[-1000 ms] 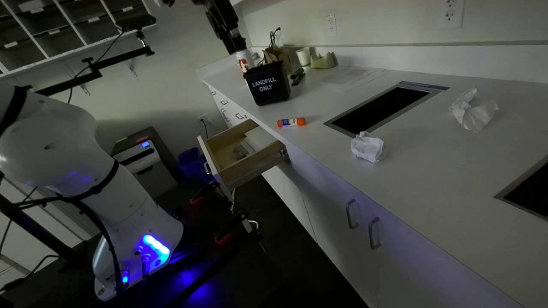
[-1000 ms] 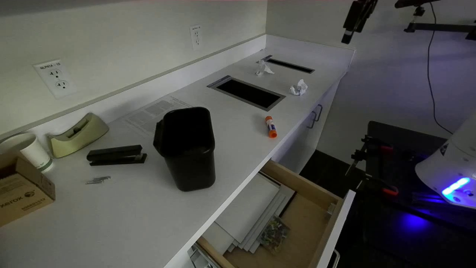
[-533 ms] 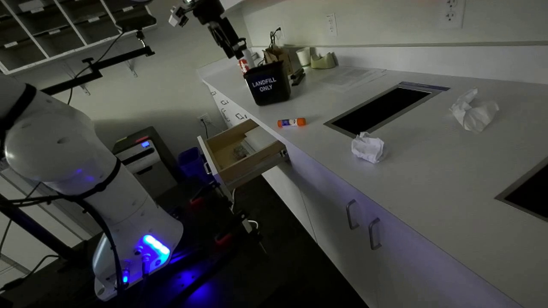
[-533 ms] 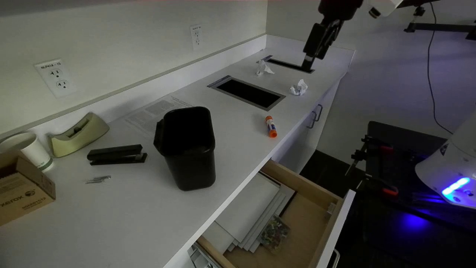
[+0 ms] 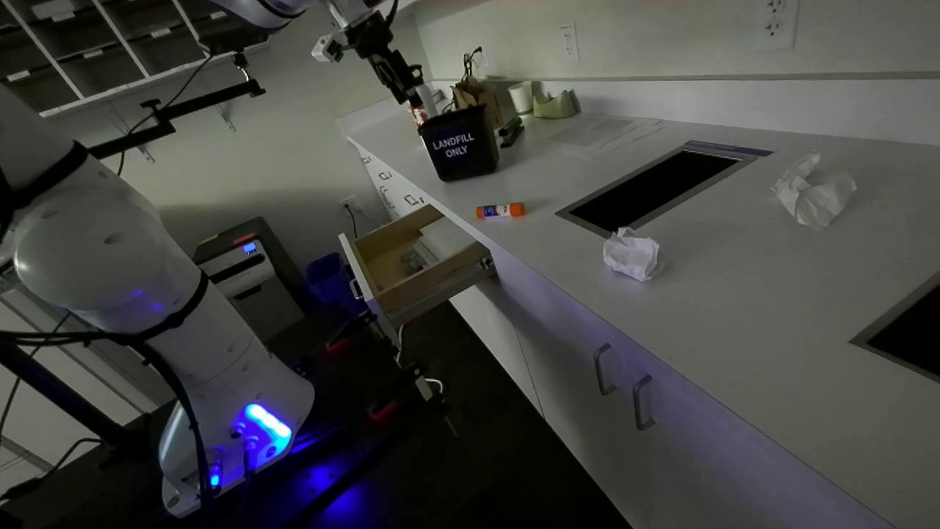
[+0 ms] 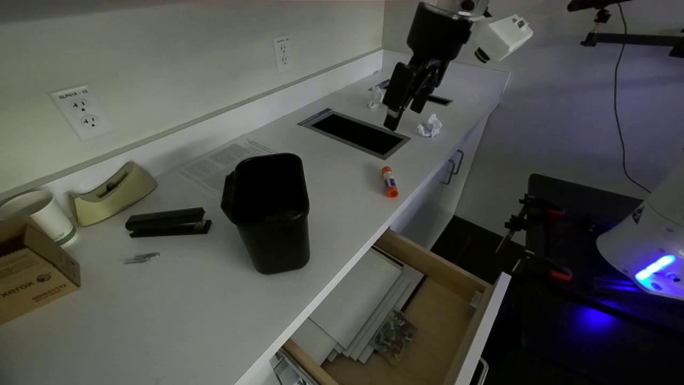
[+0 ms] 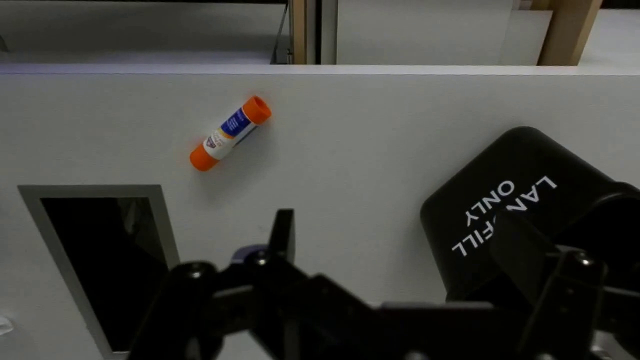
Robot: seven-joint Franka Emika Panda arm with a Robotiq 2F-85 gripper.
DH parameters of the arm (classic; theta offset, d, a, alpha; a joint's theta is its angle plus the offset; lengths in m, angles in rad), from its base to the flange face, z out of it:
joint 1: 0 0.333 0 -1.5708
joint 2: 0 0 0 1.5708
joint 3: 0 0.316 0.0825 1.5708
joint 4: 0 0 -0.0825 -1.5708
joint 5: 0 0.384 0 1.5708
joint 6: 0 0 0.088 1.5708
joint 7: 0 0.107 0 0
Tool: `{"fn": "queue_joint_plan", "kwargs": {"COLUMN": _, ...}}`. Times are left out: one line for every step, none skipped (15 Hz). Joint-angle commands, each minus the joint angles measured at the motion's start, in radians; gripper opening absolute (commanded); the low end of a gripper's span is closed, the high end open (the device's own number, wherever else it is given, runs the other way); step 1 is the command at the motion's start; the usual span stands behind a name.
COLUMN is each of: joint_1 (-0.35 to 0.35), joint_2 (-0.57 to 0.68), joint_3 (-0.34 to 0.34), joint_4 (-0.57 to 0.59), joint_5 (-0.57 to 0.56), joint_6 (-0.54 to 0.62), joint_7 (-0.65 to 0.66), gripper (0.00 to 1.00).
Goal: Move the landfill bin closer to the stapler
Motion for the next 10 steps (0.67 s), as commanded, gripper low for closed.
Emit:
{"fn": "queue_joint_plan", "kwargs": {"joint_1": 0.02, "joint_2": -0.003, "joint_3": -0.023, "joint_4": 0.001, "joint_5": -0.004, "joint_6": -0.003, "joint_7": 0.001, "gripper": 1.0}}
{"fn": "queue_joint_plan", "kwargs": {"joint_1": 0.019, "joint_2": -0.007, "joint_3": -0.027, "joint_4": 0.001, "joint_5": -0.004, "joint_6": -0.003, "joint_7": 0.0, "gripper": 1.0}}
{"fn": "queue_joint_plan", "kwargs": {"joint_1": 0.018, "joint_2": -0.008, "joint_3": -0.028, "joint_4": 0.001, "joint_5": -0.004, "joint_6": -0.003, "joint_7": 0.0, "gripper": 1.0}}
{"fn": "queue_joint_plan", "kwargs": {"joint_1": 0.025, "joint_2": 0.016, "joint_3": -0.022, "joint_4": 0.014, "joint_5": 0.019, "joint_6": 0.025, "joint_7": 0.021, "gripper": 1.0}}
{"fn": "queue_joint_plan", "kwargs": {"joint_1": 0.03, "joint_2": 0.037, "joint_3": -0.015, "joint_4": 0.029, "joint_5": 0.029, "joint_6": 0.027, "joint_7": 0.048, "gripper": 1.0}}
{"fn": "queue_joint_plan", "kwargs": {"joint_1": 0.032, "joint_2": 0.068, "joint_3": -0.001, "joint_4": 0.054, "joint_5": 0.014, "joint_6": 0.031, "joint_7": 0.098, "gripper": 1.0}}
{"fn": "queue_joint_plan", "kwargs": {"joint_1": 0.037, "joint_2": 0.093, "joint_3": 0.006, "joint_4": 0.073, "joint_5": 0.002, "joint_6": 0.03, "joint_7": 0.139, "gripper": 1.0}}
{"fn": "queue_joint_plan", "kwargs": {"joint_1": 0.046, "joint_2": 0.127, "joint_3": 0.011, "joint_4": 0.099, "joint_5": -0.009, "joint_6": 0.031, "joint_7": 0.184, "gripper": 1.0}}
{"fn": "queue_joint_plan", "kwargs": {"joint_1": 0.053, "joint_2": 0.157, "joint_3": 0.017, "joint_4": 0.121, "joint_5": -0.033, "joint_6": 0.04, "joint_7": 0.234, "gripper": 1.0}}
{"fn": "queue_joint_plan", "kwargs": {"joint_1": 0.063, "joint_2": 0.196, "joint_3": 0.018, "joint_4": 0.148, "joint_5": -0.057, "joint_6": 0.059, "joint_7": 0.286, "gripper": 1.0}}
